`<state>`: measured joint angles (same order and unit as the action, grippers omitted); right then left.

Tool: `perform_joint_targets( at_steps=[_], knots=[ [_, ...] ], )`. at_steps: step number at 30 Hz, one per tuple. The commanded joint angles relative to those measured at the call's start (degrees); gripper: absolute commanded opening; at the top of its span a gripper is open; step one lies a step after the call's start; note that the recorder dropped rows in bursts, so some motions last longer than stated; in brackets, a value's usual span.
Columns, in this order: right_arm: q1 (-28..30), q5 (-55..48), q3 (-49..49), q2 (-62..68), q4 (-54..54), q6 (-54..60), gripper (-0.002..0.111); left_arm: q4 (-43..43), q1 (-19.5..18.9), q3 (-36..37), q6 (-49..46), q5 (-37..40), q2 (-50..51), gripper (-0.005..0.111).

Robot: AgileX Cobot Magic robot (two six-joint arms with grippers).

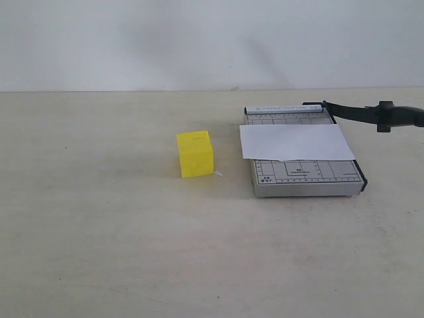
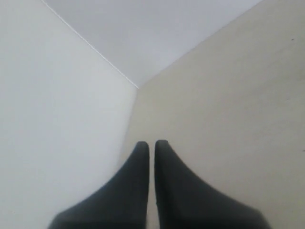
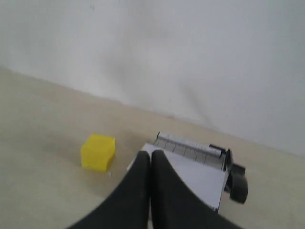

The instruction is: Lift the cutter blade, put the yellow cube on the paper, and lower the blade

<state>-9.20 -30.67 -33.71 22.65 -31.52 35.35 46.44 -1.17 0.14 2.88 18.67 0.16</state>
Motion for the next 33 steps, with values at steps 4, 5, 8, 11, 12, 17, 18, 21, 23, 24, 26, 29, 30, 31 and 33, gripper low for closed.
perform_joint_targets(
  at_steps=[4,5,8,11,12,17,18,21,23,24,26,29,30,31,33],
  knots=[
    [0.07,-11.57,0.05,-0.08,6.64,-4.93,0.000,6.13,0.33,-0.14,7.03,-17.76,-0.16,0.004],
    [0.07,-11.63,0.05,-0.08,6.88,-5.31,0.000,5.31,0.33,-0.14,9.31,-21.87,-0.16,0.004],
    [0.07,-10.96,0.05,-0.08,7.02,-5.17,0.000,4.91,0.33,-0.14,16.38,-31.86,-0.16,0.004],
    [0.07,-10.69,0.05,-0.08,8.24,-5.07,0.000,3.59,0.33,-0.14,22.41,-42.23,-0.16,0.004],
    [0.07,-10.80,0.05,-0.08,9.19,-5.07,0.000,3.44,0.33,-0.14,26.47,-45.83,-0.16,0.004],
    [0.07,-11.12,0.05,-0.08,14.18,-6.09,0.000,3.71,0.33,-0.14,57.69,-66.20,-0.16,0.004],
    [0.07,-11.12,0.05,-0.08,15.13,-6.39,0.000,4.01,0.33,-0.14,61.05,-68.61,-0.16,0.004],
    [0.07,-11.12,0.05,-0.08,17.54,-7.21,0.000,7.26,0.33,-0.14,72.57,-76.95,-0.16,0.004],
    [0.07,-11.12,0.05,-0.08,18.67,-8.59,0.000,8.74,0.33,-0.14,79.07,-82.86,-0.16,0.004],
    [0.07,-11.22,0.05,-0.08,20.00,-9.90,0.000,8.13,0.33,-0.14,81.85,-88.63,-0.16,0.004],
    [0.07,-11.00,0.70,-0.08,22.05,-10.84,0.000,4.13,0.33,-0.14,81.83,-88.63,-0.16,0.004],
    [0.07,-10.63,4.05,-0.08,23.96,-13.06,0.000,-0.30,0.33,-0.14,92.85,-88.63,-0.16,0.004],
    [0.07,-10.52,6.20,-0.08,23.72,-14.93,0.000,-2.01,0.22,-0.14,91.60,-88.63,-0.16,0.004],
    [0.07,-10.40,7.04,-0.08,23.73,-15.91,0.000,-3.35,0.10,-0.14,91.20,-83.04,-0.16,0.004],
    [0.07,-8.75,10.21,-0.08,23.29,-17.88,0.000,9.51,0.12,-5.37,87.47,-40.94,-0.16,0.004]
  ],
)
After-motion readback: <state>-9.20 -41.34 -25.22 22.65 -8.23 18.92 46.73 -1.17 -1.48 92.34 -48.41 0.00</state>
